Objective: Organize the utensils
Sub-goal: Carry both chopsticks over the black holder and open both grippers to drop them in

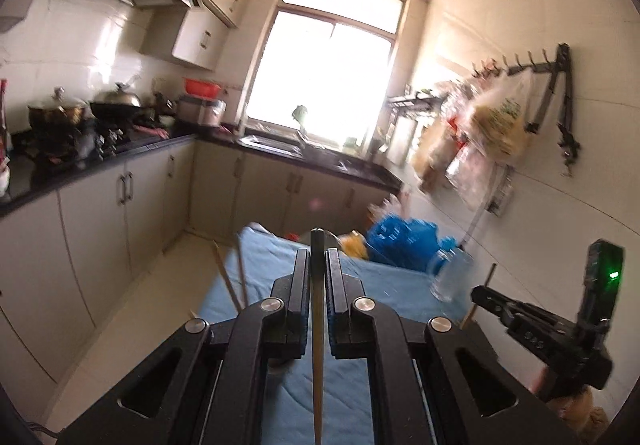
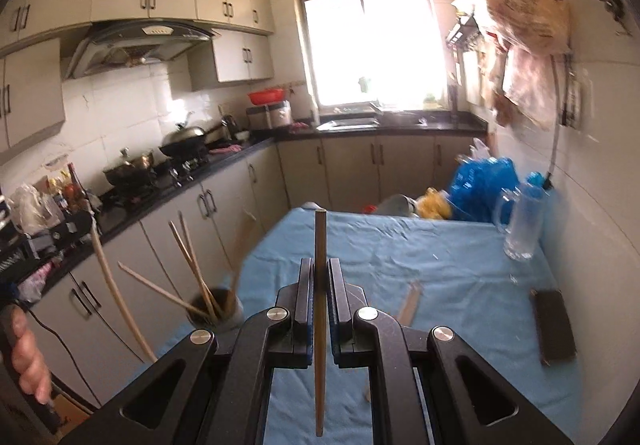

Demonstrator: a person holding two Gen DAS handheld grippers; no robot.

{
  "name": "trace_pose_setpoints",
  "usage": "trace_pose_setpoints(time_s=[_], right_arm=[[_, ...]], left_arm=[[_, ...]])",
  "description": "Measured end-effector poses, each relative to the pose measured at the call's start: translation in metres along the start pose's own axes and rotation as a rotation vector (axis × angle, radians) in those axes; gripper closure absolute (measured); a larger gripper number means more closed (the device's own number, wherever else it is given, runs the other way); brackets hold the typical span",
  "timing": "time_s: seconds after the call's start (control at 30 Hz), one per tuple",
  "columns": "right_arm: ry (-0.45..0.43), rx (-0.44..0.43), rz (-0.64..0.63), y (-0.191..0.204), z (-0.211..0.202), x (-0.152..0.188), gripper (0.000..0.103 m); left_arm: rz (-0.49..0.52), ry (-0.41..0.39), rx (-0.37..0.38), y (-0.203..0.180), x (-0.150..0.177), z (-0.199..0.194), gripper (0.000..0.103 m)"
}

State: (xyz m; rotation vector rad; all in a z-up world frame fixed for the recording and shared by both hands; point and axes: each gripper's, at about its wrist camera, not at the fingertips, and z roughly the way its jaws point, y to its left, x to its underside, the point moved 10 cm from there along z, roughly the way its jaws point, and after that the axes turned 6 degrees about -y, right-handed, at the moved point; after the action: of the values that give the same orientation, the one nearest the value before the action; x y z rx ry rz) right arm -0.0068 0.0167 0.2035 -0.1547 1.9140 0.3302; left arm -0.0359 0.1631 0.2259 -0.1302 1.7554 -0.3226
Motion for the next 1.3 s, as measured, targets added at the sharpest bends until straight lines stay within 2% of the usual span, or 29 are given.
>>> trace_pose_setpoints(time_s=[0.27,0.4,0.53,0.7,0.87,0.93,0.97,1.0,1.03,1.13,1.3], right_arm=[[-0.092,-0.154,0.035,0.067,0.035,-0.063,0.096],[-0.117,-0.189,0.047,0.092,0.059,-0.076,0.096],[-0.118,-0.168,0.013,0.109,0.090,-0.068,0.096],[0.006,-0.166,0.021,0.112,0.134,-0.026,0.096],[0.099,-0.167,0.055,0.097,0.156,0.001,0.096],[0.116,-0.160,0.077,0.090,0.162,0.005,0.095],[0.121,-0.157,0.085,0.087,0.163,0.006,0.094],[0.127,-0.154,0.091,0.084,0.165,0.007,0.091],[0.128,-0.150,0.094,0.081,0.165,0.006,0.085],[0.111,-0.140,0.100,0.075,0.158,0.001,0.074],[0.077,-0.113,0.144,0.042,0.129,-0.010,0.067]], left_arm=[[0.000,-0.087,-0.059,0.025,-0.041,0.031,0.096],[-0.012,-0.075,-0.084,0.039,-0.041,0.063,0.097],[-0.018,-0.022,-0.106,0.051,-0.026,0.096,0.097],[-0.044,0.072,-0.122,0.064,0.005,0.123,0.096],[-0.058,0.084,-0.136,0.069,0.013,0.121,0.095],[-0.065,0.081,-0.135,0.068,0.011,0.116,0.088],[-0.067,0.078,-0.134,0.067,0.010,0.113,0.078],[-0.073,0.068,-0.133,0.066,0.007,0.108,0.069],[-0.075,0.057,-0.132,0.064,0.004,0.102,0.068],[-0.069,0.033,-0.133,0.059,-0.003,0.086,0.067],[-0.065,0.007,-0.101,0.041,-0.005,0.051,0.065]])
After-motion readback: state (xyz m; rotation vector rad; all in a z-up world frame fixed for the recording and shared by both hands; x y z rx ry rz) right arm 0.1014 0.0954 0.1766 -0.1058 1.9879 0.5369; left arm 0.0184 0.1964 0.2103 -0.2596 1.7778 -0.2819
